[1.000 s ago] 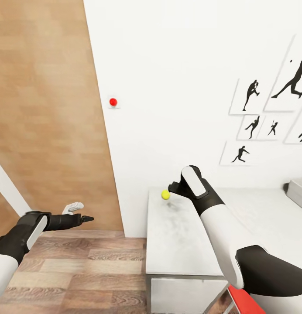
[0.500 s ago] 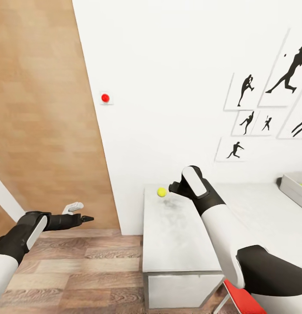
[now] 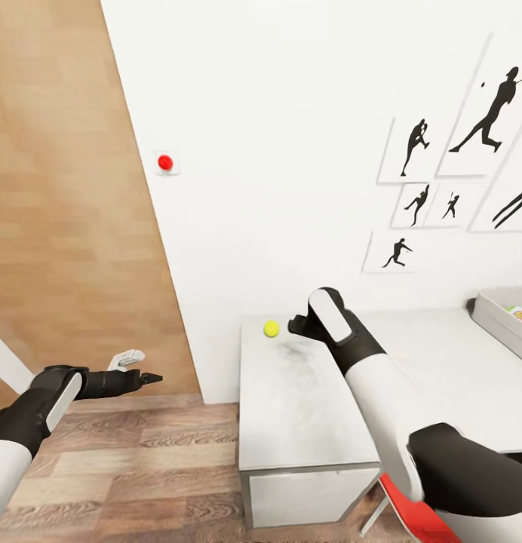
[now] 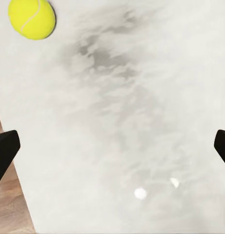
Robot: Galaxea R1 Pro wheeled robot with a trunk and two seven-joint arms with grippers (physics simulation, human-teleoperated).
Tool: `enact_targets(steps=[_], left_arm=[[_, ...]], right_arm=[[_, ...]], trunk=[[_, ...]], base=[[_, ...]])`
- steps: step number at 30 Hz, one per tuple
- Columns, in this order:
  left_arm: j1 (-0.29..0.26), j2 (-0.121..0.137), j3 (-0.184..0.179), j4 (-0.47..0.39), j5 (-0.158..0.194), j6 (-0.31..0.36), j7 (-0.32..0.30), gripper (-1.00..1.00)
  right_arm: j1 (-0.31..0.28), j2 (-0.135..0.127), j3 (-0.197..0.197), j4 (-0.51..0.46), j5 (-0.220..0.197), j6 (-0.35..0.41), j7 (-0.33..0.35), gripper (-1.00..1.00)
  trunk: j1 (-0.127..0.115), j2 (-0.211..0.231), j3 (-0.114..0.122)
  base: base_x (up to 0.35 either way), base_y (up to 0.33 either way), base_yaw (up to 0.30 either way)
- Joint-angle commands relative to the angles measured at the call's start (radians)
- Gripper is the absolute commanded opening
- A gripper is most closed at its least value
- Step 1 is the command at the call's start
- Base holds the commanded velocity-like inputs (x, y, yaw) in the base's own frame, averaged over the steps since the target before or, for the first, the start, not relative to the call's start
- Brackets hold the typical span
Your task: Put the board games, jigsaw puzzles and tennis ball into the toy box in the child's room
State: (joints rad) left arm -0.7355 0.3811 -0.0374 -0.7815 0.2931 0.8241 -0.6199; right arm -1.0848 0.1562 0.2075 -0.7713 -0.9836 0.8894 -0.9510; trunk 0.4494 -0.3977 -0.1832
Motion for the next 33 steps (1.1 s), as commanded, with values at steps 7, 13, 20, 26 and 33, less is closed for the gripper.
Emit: enact_targets(steps=[7,13,20,26,33], left_arm=[[-0.001,0.001,-0.002,-0.001,0.004,0.004,0.001,1.0],[-0.001,0.001,-0.002,-0.001,0.004,0.005,0.002,1.0],[-0.001,0.001,-0.002,-0.001,0.004,0.006,0.001,1.0],[-0.001,0.001,-0.002,-0.001,0.004,0.006,0.002,1.0],[-0.001,0.001,-0.002,-0.001,0.004,0.006,0.002,1.0]], right_arm=[[-0.002,0.009,0.068,-0.002,-0.008,-0.008,0.062,1.0],[-0.003,0.01,0.096,0.003,-0.006,-0.04,0.098,1.0],[-0.003,0.011,0.133,0.004,-0.005,-0.044,0.104,1.0],[-0.003,0.008,0.14,0.004,-0.004,-0.045,0.105,1.0],[-0.003,0.01,0.141,0.004,-0.004,-0.047,0.105,1.0]], trunk=[[0.001,-0.002,-0.013],[0.001,-0.002,-0.023],[0.001,-0.002,-0.034],[0.001,-0.002,-0.044],[0.001,-0.002,-0.055]], base=[[0.001,0.0,-0.092],[0.0,0.002,-0.039],[0.007,0.165,-0.004],[0.07,0.069,0.0],[0.039,0.008,0.0]])
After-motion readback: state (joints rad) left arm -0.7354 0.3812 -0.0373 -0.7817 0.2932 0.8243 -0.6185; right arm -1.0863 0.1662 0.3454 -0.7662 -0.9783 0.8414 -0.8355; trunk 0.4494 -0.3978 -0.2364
